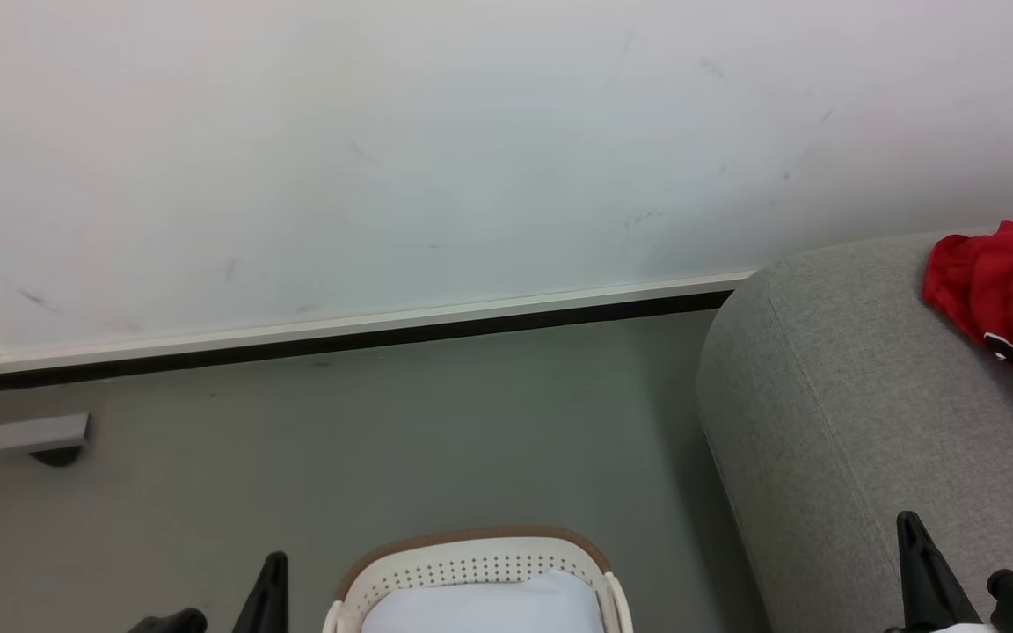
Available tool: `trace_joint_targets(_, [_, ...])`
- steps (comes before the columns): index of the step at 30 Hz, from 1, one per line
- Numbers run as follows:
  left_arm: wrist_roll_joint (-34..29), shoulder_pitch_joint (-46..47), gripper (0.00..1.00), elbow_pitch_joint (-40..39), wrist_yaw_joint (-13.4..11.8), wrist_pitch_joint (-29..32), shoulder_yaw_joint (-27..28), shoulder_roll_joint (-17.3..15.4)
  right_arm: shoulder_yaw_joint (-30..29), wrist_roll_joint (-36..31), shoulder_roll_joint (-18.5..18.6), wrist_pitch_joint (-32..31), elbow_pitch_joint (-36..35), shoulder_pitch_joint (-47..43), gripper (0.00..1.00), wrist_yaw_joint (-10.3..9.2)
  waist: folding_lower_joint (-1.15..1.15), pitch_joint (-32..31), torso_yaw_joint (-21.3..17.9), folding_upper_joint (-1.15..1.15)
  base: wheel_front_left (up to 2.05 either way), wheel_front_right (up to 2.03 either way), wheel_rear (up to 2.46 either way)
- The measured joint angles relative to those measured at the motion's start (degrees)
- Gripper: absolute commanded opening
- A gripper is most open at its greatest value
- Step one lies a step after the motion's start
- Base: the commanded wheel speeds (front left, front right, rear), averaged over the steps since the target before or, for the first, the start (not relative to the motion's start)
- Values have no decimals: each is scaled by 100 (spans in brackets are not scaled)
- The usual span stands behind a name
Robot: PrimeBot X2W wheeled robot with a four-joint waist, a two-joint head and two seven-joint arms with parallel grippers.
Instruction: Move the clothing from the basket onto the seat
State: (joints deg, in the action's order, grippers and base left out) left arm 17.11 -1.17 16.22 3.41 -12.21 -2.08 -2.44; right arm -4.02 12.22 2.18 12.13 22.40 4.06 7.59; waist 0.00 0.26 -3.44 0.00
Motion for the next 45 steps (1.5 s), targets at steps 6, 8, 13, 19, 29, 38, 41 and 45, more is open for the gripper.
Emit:
trace_joint_targets(6, [644,32,0,-18,19,131,52,1,4,684,0,-125,-87,0,0,0,0,0,18,0,0,0,0])
trace_joint_targets(8, [854,66,0,-27,36,174,75,1,4,915,0,-172,-123,0,0,0,0,0,24,0,0,0,0])
trace_joint_targets(13, [1338,93,0,-42,62,308,137,0,1,1419,1,-279,-193,0,0,-1,0,-1,39,0,0,0,0])
trace_joint_targets(19, [1875,139,0,-60,85,433,187,0,-11,2008,2,-410,-236,4,0,-1,0,-1,57,0,0,0,0])
trace_joint_targets(29, [2725,224,0,-87,135,652,296,-1,-38,2884,5,-628,-332,23,0,-1,0,-2,86,0,0,0,0])
trace_joint_targets(38, [3401,310,0,-105,166,818,366,-2,-67,3604,7,-806,-396,33,0,-1,0,-3,112,0,0,0,0])
trace_joint_targets(41, [3572,320,0,-114,183,870,389,-2,-77,3840,8,-861,-413,44,0,-1,0,-3,121,0,0,0,0])
trace_joint_targets(45, [3863,343,0,-121,194,942,422,-2,-93,4139,9,-932,-442,48,0,-1,0,-4,132,0,0,0,0])
